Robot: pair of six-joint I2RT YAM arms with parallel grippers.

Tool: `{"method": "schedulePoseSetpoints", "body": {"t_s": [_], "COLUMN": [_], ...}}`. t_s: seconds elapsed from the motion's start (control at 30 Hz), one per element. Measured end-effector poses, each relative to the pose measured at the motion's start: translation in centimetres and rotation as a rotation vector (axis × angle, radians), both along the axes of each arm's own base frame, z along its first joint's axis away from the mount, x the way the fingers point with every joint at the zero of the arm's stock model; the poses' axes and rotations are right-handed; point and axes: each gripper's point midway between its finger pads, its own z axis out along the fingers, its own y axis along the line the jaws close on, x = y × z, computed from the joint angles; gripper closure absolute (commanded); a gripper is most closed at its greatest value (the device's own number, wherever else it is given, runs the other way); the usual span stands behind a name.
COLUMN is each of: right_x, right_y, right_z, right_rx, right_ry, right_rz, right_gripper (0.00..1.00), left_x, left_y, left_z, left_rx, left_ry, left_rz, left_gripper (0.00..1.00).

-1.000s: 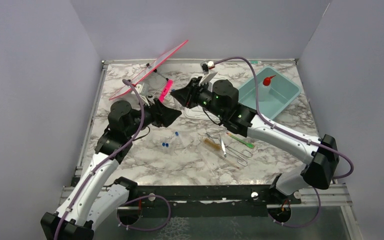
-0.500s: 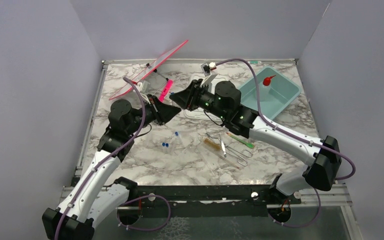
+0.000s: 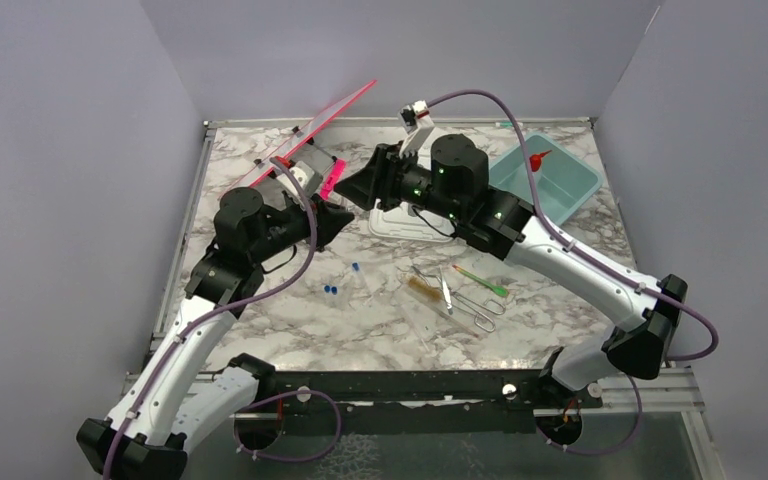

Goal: Organize the chemistry lab equipment

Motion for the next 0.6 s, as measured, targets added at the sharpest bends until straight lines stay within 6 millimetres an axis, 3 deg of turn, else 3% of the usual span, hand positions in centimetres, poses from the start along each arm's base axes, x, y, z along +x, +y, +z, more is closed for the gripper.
{"method": "schedulePoseSetpoints", "body": {"t_s": [0.17, 0.4, 0.6], "right_x": [0.5, 0.4, -0.2], "right_y": [0.6, 0.5, 0.4], "right_z": [-1.2, -3.9, -4.6], "right_rx": [-0.085, -0.202, -0.235], "right_ry": [0.034, 0.084, 0.092], "right_rz": [0.007, 0.02, 0.053], "right_gripper": [0.51, 0.69, 0.74], "left_x": [-0.1, -0.2, 0.0], "left_y": [0.0, 0.1, 0.4], "left_z": [-0.7, -1.3, -1.5], "left_rx": [0.089, 0.139, 0.158], "left_ry": [-0.052, -0.079, -0.085], "left_rz": [-0.023, -0.036, -0.017], "left_gripper": [1.0, 1.0, 1.0]}}
